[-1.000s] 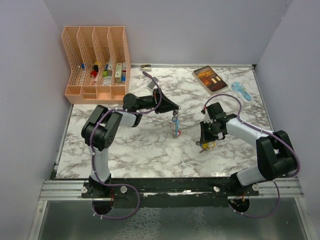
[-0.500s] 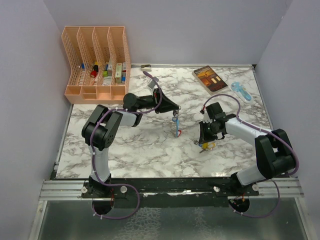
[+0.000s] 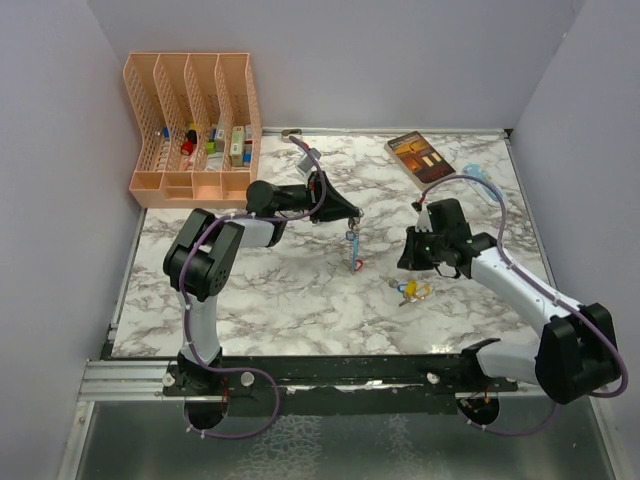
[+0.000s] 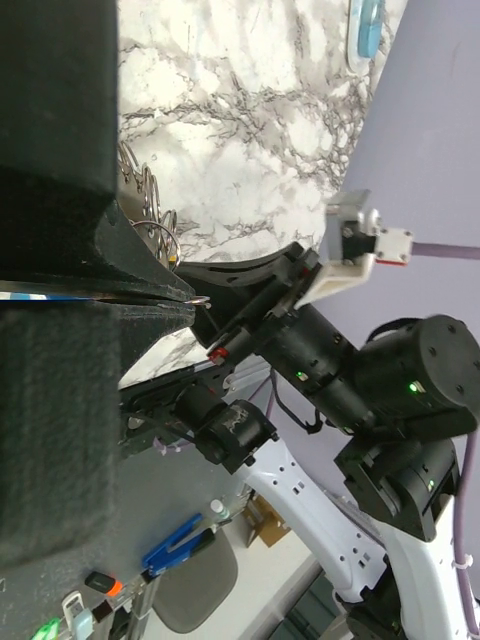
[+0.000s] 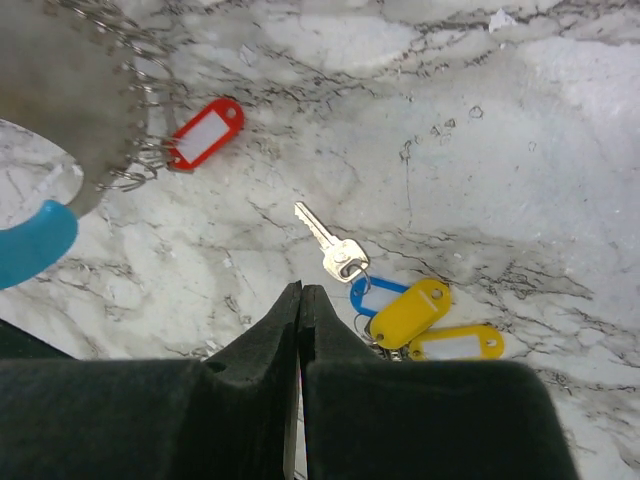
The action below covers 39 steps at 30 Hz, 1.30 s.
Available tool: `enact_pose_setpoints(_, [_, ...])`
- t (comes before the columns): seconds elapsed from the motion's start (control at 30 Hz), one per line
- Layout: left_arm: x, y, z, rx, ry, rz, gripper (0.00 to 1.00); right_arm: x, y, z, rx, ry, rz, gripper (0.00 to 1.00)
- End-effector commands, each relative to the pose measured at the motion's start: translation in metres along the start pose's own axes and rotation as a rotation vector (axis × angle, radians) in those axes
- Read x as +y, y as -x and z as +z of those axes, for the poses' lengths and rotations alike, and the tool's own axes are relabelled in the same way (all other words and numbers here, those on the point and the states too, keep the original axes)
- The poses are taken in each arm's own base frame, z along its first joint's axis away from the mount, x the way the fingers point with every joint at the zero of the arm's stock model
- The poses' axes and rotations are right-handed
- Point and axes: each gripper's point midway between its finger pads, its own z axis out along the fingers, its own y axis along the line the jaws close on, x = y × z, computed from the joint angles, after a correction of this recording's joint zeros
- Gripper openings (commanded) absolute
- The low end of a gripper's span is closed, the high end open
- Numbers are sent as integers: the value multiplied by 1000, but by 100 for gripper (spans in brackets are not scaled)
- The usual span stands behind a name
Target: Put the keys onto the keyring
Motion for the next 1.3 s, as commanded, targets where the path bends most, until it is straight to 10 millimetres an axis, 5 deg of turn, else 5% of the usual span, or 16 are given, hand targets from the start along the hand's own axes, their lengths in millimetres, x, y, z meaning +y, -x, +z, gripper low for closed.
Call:
enact_pose_setpoints(0.0, [-35, 25, 2, -35, -112, 254, 0, 11, 22, -10, -102, 33, -31, 1])
enact_pose_setpoints(0.2, [-31, 24, 2, -43, -104, 226, 0, -4, -14, 19, 75, 7, -18, 27])
enact_pose_setpoints(0.5, [-31, 24, 1, -39, -104, 224, 0, -10, -20, 30, 84, -7, -15, 39])
enact_pose_setpoints(0.93, [-27, 21, 1, -34, -101, 210, 0, -18, -37, 46, 140, -18, 18, 37])
enact_pose_setpoints(1.27, [-25, 20, 1, -35, -100, 201, 0, -19, -32, 37, 119, -42, 21, 5])
